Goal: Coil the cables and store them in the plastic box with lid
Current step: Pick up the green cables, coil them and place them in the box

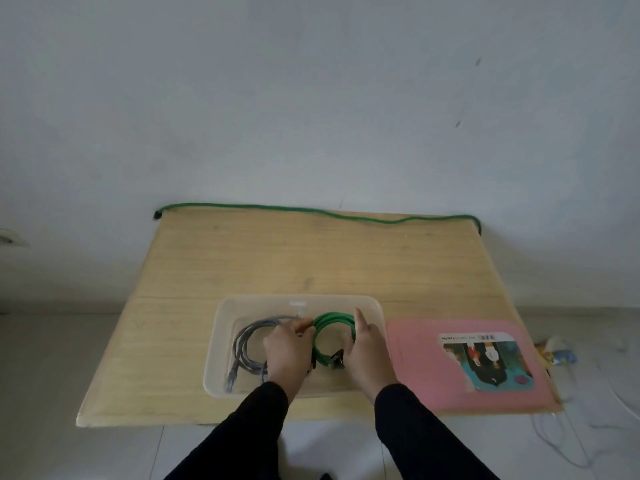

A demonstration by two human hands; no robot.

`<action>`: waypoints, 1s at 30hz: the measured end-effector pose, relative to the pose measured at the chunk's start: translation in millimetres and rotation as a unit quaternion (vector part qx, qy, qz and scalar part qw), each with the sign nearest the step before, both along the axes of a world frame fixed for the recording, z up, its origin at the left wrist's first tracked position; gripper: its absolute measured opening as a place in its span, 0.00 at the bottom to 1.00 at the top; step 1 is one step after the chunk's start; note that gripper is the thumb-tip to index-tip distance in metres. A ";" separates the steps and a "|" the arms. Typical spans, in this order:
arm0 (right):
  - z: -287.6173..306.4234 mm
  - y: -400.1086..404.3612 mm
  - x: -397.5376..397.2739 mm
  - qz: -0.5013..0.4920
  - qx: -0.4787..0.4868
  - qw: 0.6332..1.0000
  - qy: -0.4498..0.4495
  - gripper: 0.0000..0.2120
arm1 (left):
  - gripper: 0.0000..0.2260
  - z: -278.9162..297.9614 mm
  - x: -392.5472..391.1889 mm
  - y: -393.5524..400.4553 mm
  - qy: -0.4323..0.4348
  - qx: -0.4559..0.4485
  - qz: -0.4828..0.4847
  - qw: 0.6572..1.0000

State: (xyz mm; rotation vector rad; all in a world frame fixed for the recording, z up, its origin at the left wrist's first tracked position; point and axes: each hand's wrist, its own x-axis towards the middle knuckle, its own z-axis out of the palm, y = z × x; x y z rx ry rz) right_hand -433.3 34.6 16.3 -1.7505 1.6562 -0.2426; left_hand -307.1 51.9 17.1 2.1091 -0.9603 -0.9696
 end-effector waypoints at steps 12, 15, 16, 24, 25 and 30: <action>-2.1 17.6 4.0 0.092 -0.147 0.977 0.122 0.24 | 0.15 -8.0 -10.9 5.8 -0.268 -0.025 -0.223 0.937; 1.4 22.9 2.7 0.097 -0.162 0.975 0.121 0.26 | 0.13 -12.8 -12.3 8.9 -0.350 -0.024 -0.284 0.892; 3.8 24.1 1.9 0.102 -0.169 0.973 0.120 0.24 | 0.13 -13.9 -13.0 10.1 -0.359 -0.018 -0.300 0.884; 26.6 16.0 8.0 0.146 -0.243 0.956 0.079 0.15 | 0.09 2.3 14.6 9.6 -0.389 -0.074 -0.306 0.866; 30.3 10.7 12.3 0.153 -0.253 0.952 0.082 0.15 | 0.12 4.5 23.7 6.0 -0.407 -0.093 -0.302 0.857; 59.3 -25.4 53.5 0.209 -0.277 0.932 0.107 0.19 | 0.05 64.6 84.7 -10.7 -0.449 -0.189 -0.200 0.850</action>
